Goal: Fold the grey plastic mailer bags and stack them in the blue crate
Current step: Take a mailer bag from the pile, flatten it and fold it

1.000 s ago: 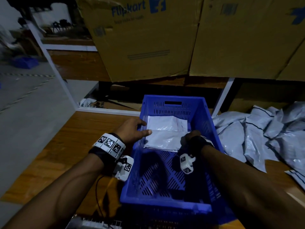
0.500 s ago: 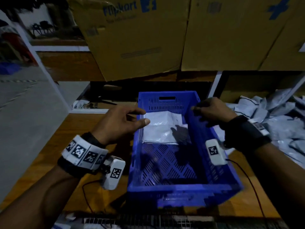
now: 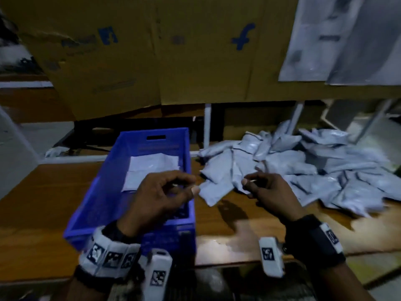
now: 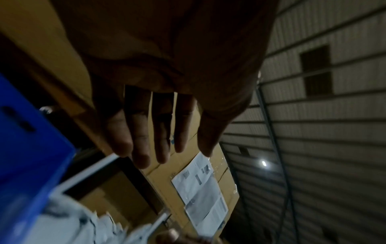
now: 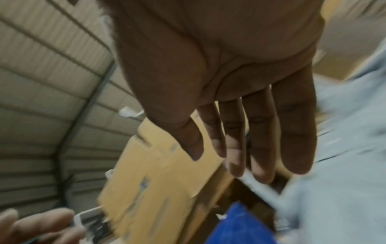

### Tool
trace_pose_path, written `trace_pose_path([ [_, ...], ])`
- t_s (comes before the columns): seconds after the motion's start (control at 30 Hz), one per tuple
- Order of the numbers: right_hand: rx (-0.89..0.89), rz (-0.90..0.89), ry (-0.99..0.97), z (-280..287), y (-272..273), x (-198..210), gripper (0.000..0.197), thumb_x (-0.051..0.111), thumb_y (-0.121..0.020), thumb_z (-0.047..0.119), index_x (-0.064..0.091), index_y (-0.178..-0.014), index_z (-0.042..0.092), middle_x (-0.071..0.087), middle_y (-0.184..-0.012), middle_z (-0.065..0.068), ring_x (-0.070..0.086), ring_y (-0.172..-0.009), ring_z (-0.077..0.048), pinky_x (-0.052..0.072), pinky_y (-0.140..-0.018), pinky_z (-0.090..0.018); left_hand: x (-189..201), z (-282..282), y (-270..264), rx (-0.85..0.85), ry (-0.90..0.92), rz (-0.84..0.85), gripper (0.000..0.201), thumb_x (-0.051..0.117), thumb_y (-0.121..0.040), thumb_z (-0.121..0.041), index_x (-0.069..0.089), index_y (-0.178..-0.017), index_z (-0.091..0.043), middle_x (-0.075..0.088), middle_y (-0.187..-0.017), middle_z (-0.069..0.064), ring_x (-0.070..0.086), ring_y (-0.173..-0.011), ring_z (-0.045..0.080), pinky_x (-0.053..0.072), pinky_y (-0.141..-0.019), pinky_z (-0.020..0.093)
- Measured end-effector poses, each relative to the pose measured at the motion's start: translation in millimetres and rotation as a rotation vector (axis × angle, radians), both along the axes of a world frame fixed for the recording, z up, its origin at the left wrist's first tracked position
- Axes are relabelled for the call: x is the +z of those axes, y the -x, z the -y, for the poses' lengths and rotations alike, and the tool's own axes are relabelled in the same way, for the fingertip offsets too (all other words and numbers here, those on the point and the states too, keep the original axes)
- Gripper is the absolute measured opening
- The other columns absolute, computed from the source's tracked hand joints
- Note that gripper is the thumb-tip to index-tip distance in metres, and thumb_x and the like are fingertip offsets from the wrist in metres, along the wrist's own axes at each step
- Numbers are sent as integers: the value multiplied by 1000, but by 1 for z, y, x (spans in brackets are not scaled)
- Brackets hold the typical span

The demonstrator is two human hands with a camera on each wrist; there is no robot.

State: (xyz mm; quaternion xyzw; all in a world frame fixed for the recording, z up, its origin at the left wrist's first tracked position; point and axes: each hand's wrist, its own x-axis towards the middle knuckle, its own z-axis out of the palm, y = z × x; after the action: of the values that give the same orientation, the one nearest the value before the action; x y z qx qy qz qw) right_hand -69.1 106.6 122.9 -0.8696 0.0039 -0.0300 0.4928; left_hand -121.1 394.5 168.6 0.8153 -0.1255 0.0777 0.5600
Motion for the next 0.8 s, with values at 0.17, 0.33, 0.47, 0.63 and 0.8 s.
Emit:
trace_pose_path([
  [0.17, -84, -66, 18, 118, 45, -45, 18, 72, -94, 39, 75, -99, 22, 76, -82, 4, 73, -68, -6, 56, -64, -35, -47, 121, 10, 15, 331, -240, 24, 86, -77, -22, 79, -95, -10, 70, -83, 30, 60, -72, 31, 49, -65, 44],
  [0.33, -119, -69, 79, 191, 40, -78, 27, 69, -89, 55, 74, -95, 29, 75, -88, 7, 73, -82, -8, 60, -75, -43, -97, 189, -26, 32, 249, -273, 5, 79, -88, -13, 78, -94, -13, 67, -67, 19, 57, -58, 23, 46, -59, 35],
  [0.47, -141, -71, -10, 223, 18, -92, 25, 71, -94, 46, 73, -101, 22, 76, -87, 3, 75, -74, -9, 59, -74, -44, -132, 232, -67, -2, 320, -319, 25, 85, -80, -33, 78, -94, -14, 67, -69, 6, 57, -58, 18, 46, -58, 35],
  [0.63, -144, -57, 17, 254, -40, -109, 25, 71, -93, 47, 75, -105, 26, 76, -89, 8, 72, -85, -7, 60, -76, -39, -161, 286, -144, 26, 420, -427, 58, 86, -59, -54, 75, -103, -18, 68, -75, 4, 58, -63, 18, 44, -56, 31],
  [0.8, -136, -47, 32, 277, -100, -103, 20, 72, -94, 43, 76, -99, 24, 77, -86, 7, 72, -80, -5, 59, -78, -37, -178, 329, -237, 187, 298, -421, 80, 93, -54, -65, 67, -119, -25, 71, -114, 11, 69, -102, 35, 58, -88, 56],
])
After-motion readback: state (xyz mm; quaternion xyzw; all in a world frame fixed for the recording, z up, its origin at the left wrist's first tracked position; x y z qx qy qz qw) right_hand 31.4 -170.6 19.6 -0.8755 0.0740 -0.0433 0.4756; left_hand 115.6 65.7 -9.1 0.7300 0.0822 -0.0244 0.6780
